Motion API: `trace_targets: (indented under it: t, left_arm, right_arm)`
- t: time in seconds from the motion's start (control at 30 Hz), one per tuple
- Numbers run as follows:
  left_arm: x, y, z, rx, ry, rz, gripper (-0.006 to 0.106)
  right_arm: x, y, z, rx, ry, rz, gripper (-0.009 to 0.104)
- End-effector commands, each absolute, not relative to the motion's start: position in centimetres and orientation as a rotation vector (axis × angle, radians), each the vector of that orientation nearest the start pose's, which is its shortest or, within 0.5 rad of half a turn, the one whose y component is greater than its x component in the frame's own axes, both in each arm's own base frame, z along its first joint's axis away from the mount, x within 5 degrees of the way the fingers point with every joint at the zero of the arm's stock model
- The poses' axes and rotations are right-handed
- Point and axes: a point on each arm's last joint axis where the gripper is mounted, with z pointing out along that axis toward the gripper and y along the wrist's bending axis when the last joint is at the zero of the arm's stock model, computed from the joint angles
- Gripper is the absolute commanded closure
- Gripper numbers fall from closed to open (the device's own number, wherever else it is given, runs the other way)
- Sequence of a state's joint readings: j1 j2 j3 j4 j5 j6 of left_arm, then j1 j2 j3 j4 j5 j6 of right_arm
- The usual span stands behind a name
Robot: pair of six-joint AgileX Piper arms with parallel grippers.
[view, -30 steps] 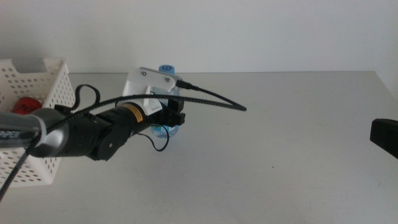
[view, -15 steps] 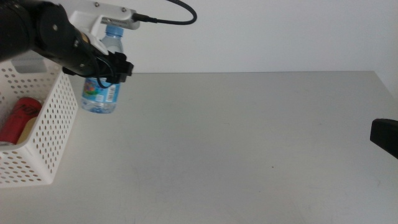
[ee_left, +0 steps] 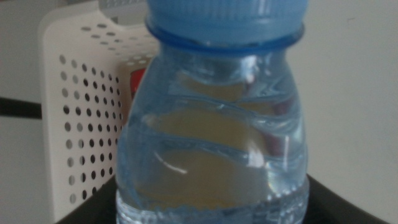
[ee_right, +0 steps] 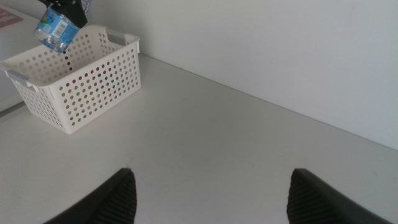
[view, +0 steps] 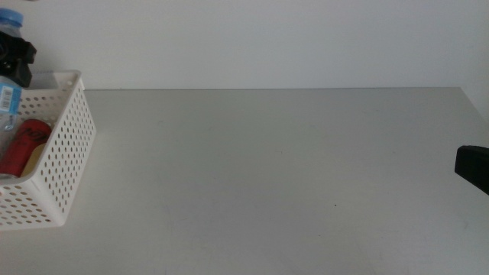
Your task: Use arms to grab the bottles and put them into the dustbin to the left of the table.
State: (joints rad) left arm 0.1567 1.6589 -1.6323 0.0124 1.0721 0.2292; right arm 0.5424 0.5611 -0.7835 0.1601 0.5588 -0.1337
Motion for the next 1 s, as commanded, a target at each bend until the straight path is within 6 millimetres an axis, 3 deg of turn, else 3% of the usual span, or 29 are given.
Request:
trace_targets:
  t: [0.0,0.17,0.4,0.57,0.73,0.97]
  left_arm:
    - [34.7,6.8,38.6,0.053,2.478,0.186,0.102]
    - [36.0,9.2,35.6,-0.023,2.556,0.171,0.102]
    - [39.1,9.9,30.4,-0.056,2.662,0.135,0.102]
    - [40.2,10.1,28.1,-0.079,2.7,0.105,0.094]
    - [40.6,10.0,26.9,-0.048,2.726,0.074,0.072]
    - [40.8,9.9,27.1,-0.036,2.72,0.06,0.021]
  right_arm:
    - [8.3,5.8,39.6,-0.524,1.654,0.458,0.034]
    - [8.3,5.8,39.6,-0.524,1.654,0.458,0.034]
    - [8.3,5.8,39.6,-0.524,1.654,0.458,0.034]
    - [8.3,5.8,39.6,-0.524,1.654,0.458,0.034]
    - [8.3,5.8,39.6,-0.524,1.654,0.458,0.034]
    - [8.3,5.8,39.6,-0.524,1.654,0.458,0.034]
